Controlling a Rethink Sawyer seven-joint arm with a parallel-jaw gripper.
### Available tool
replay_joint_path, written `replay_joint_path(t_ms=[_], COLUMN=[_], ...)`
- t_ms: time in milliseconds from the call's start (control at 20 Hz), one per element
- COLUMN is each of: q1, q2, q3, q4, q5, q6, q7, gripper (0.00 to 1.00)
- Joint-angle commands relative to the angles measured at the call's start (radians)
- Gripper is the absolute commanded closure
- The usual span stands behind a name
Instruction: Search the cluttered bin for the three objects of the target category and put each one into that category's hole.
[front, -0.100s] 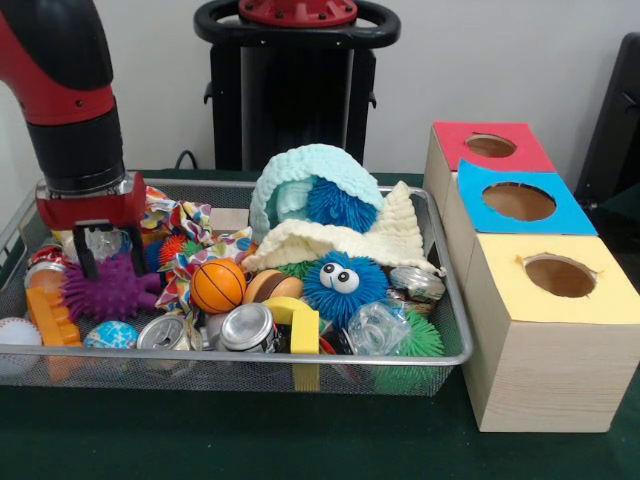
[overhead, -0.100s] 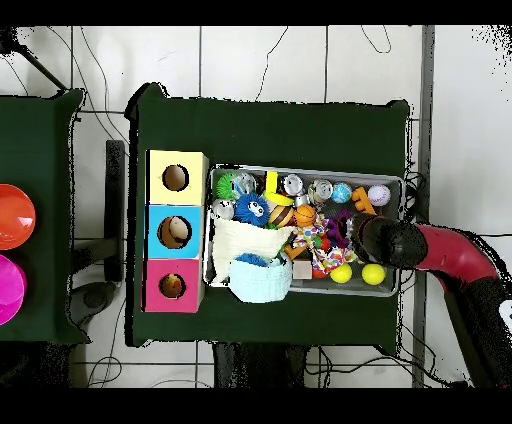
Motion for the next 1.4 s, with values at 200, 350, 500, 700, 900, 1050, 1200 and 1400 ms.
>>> replay_joint_path(t_ms=[200, 350, 500, 700, 900, 1050, 1200, 1400], q1=[-0.035, -0.055, -0.112, -0.148, -0.166, -0.179, -0.131, -0.089], q2=[0.079, 0.126, 0.193, 0.274, 0.308, 0.303, 0.21, 0.021], q3=[0.03, 0.055, 0.125, 0.196, 0.266, 0.287, 0.222, 0.202], q4=[-0.092, -0.134, -0.169, -0.261, -0.288, -0.209, -0.105, 0.103], q5=[-0.037, -0.041, -0.028, -0.004, 0.01, 0.003, -0.033, -0.082], q6=[0.006, 0.01, 0.041, 0.164, 0.168, 0.083, 0.016, -0.254], q7=[-0.17, -0.23, -0.369, -0.556, -0.619, -0.547, -0.356, -0.092], gripper=[0.0, 0.0, 0.0, 0.0, 0.0, 0.0, 0.0, 0.0])
